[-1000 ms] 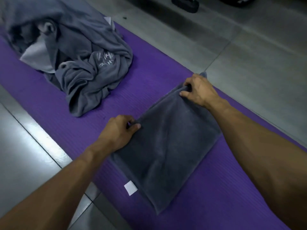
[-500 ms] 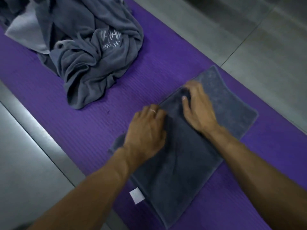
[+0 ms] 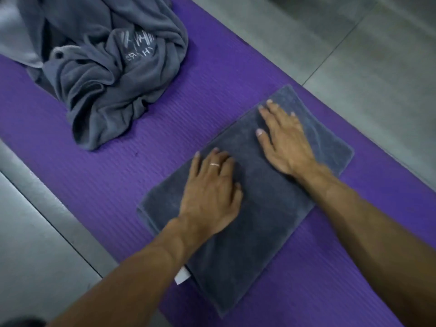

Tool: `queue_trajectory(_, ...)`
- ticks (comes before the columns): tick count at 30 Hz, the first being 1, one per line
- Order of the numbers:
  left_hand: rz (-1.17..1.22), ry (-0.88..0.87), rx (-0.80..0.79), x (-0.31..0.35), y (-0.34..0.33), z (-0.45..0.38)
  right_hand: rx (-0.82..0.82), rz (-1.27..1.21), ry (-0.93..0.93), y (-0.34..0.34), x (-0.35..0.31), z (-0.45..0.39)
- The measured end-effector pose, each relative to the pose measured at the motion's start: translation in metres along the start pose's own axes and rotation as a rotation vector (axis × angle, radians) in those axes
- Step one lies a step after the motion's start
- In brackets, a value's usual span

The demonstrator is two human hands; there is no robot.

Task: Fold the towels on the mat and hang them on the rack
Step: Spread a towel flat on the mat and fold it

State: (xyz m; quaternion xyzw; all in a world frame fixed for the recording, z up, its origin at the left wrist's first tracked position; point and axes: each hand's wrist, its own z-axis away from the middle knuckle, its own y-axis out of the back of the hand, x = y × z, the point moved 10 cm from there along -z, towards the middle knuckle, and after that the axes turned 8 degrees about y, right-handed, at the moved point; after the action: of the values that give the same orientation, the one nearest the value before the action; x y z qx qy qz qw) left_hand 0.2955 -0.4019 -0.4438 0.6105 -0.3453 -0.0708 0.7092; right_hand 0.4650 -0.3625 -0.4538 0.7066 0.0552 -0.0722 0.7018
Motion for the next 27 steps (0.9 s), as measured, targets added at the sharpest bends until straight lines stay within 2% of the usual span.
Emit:
queue_trajectory(2, -0.058, -0.020, -0.072, 0.023, -0.020, 0.005, 0.006, -0.103, 0.073, -0.006, -0.027, 0.036)
queue_trajectory(4, -0.230, -0.019, -0.191, 0.025, -0.043, 0.018, -0.096, 0.028, 0.138, -0.018, -0.021, 0.068)
queue_trajectory(5, -0.280, -0.010, -0.218, 0.021, -0.048, 0.025, -0.138, 0.082, 0.109, -0.019, 0.001, 0.076)
queue_trajectory(8, -0.300, 0.024, -0.240, 0.013, -0.047, 0.042, -0.212, 0.152, -0.196, -0.007, 0.098, 0.088)
queue_trajectory(10, -0.290, 0.080, -0.249, 0.016, -0.045, 0.048, -0.204, 0.168, -0.355, 0.008, 0.127, 0.090)
queue_trajectory(12, -0.253, 0.112, -0.250, 0.029, -0.048, 0.049, -0.090, 0.198, -0.273, 0.020, 0.100, 0.088)
queue_trajectory(14, -0.237, 0.082, -0.257, 0.048, -0.054, 0.049, -0.019, 0.106, -0.061, 0.016, 0.044, 0.093)
queue_trajectory(16, -0.264, 0.027, -0.265, 0.061, -0.063, 0.054, -0.101, 0.045, 0.110, -0.008, 0.006, 0.117)
queue_trajectory(17, -0.272, 0.016, -0.254, 0.062, -0.065, 0.058, -0.171, 0.059, 0.121, -0.017, 0.005, 0.129)
queue_trajectory(19, -0.258, 0.002, -0.229, 0.058, -0.065, 0.070, -0.204, 0.089, 0.010, -0.019, 0.041, 0.140)
queue_trajectory(22, -0.226, -0.046, -0.205, 0.053, -0.065, 0.094, -0.249, 0.088, -0.251, -0.010, 0.110, 0.141)
queue_trajectory(24, -0.237, -0.063, -0.211, 0.052, -0.066, 0.103, -0.250, 0.124, -0.279, -0.003, 0.115, 0.135)
queue_trajectory(27, -0.211, -0.110, -0.158, 0.060, -0.053, 0.100, -0.104, 0.054, -0.234, 0.008, 0.085, 0.140)
